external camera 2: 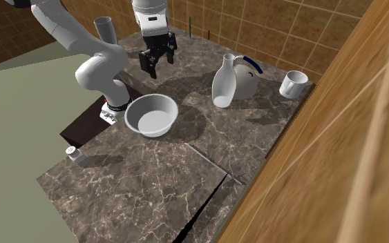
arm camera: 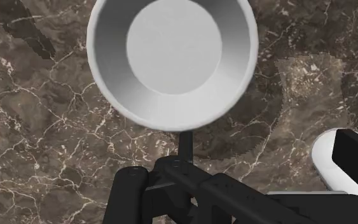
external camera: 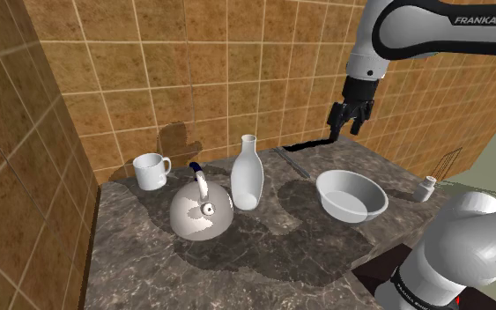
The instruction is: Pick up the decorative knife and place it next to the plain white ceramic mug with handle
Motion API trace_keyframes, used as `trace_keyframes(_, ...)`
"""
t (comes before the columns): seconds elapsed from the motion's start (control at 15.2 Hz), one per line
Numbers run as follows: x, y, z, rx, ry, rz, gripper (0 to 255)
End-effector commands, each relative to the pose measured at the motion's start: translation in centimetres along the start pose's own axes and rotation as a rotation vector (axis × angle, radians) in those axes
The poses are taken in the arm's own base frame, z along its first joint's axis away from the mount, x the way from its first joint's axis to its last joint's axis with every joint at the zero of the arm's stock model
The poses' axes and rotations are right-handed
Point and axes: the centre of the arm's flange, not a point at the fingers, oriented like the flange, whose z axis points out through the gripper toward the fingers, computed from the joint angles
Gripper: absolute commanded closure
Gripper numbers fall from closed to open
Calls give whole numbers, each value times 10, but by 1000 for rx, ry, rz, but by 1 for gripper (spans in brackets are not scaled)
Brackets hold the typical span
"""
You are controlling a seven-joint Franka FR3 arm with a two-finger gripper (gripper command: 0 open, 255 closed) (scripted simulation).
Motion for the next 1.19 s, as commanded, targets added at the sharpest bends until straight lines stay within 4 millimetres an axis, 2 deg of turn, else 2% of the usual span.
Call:
trace_keyframes(0.0,0,0,0,0,0,0,0)
trace_keyframes(0.53,32,93,39,-1,-7,-309,0)
trace_keyframes(1.12,99,180,83,-2,-14,-657,0)
